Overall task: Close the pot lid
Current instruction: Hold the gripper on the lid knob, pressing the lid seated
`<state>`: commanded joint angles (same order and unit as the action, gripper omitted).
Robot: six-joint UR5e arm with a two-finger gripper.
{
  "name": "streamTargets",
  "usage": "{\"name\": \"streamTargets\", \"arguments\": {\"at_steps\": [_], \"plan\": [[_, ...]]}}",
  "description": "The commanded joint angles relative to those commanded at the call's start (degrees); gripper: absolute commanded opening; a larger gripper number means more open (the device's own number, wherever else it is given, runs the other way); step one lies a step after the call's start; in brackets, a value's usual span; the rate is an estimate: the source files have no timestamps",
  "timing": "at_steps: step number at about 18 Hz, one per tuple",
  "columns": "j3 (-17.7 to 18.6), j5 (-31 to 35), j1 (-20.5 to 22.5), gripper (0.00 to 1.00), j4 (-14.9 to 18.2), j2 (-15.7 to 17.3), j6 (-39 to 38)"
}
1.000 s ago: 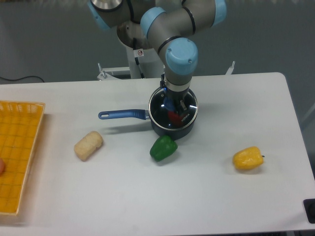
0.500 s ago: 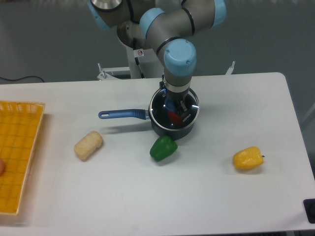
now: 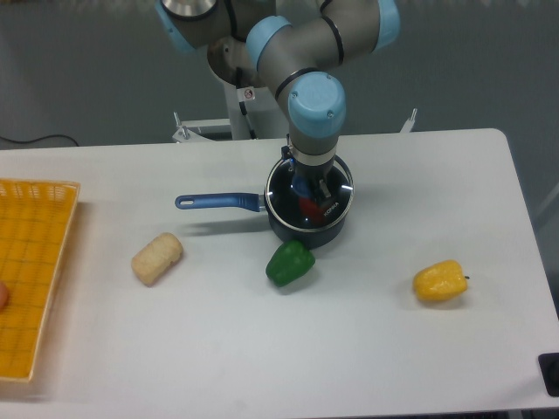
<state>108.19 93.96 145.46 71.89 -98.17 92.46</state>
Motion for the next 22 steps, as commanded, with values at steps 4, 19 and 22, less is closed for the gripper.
{"name": "streamTargets", "arguments": {"at_steps": [4, 19, 22], "plan": [[-0.1, 0.0, 0.0, 0.72, 0.0, 0.0, -0.1], [0.2, 0.1, -0.9, 0.91, 0.0, -0.4, -0.9], [-1.0, 0.3, -0.9, 0.99, 0.4, -0.4, -2.3]]}}
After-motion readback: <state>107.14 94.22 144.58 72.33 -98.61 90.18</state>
